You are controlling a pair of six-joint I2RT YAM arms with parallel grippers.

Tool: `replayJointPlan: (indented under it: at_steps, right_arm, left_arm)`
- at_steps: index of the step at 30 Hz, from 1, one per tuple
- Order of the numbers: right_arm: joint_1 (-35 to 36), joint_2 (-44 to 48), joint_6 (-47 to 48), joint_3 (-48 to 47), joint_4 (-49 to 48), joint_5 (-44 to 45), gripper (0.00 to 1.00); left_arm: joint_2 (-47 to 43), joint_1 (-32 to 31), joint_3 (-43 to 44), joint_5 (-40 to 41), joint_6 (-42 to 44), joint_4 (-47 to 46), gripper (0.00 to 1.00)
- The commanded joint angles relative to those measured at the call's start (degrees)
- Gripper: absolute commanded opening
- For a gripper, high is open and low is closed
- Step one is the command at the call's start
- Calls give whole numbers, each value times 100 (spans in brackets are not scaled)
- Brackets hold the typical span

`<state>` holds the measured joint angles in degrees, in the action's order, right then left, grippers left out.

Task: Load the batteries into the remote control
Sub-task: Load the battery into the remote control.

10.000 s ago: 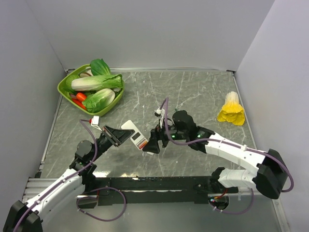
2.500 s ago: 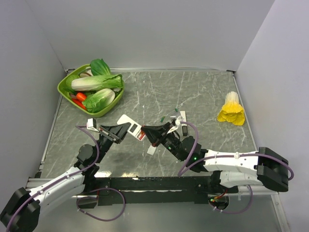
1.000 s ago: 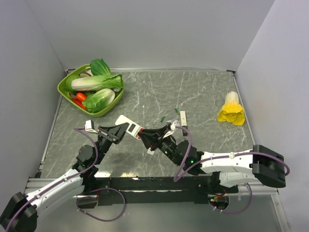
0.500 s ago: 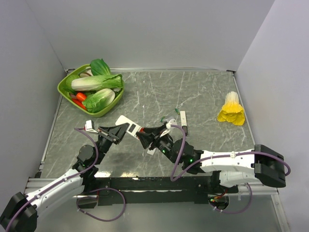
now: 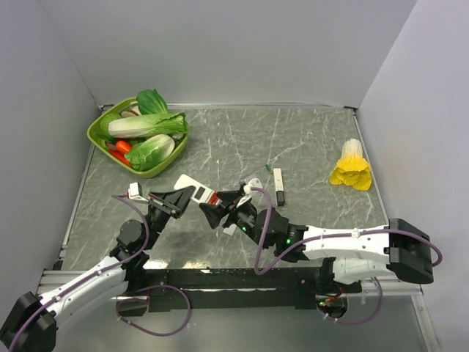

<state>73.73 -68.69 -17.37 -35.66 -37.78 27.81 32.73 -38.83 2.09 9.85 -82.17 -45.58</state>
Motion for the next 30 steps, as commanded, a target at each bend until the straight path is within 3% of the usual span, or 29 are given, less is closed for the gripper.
replayJointPlan:
  at_steps: [1, 21, 30]
  right_arm:
    - [-79, -49, 321, -239, 561, 488, 77]
    - [-78, -31, 1024, -1540, 2626, 321, 85]
    - [-105, 672, 1578, -2094, 3707, -662, 84]
  left_arm:
    - [-170, -19, -569, -167, -229, -803, 1]
    - [-232, -19, -604, -158, -229, -654, 1]
    - [-197, -19, -534, -194, -185, -364, 2]
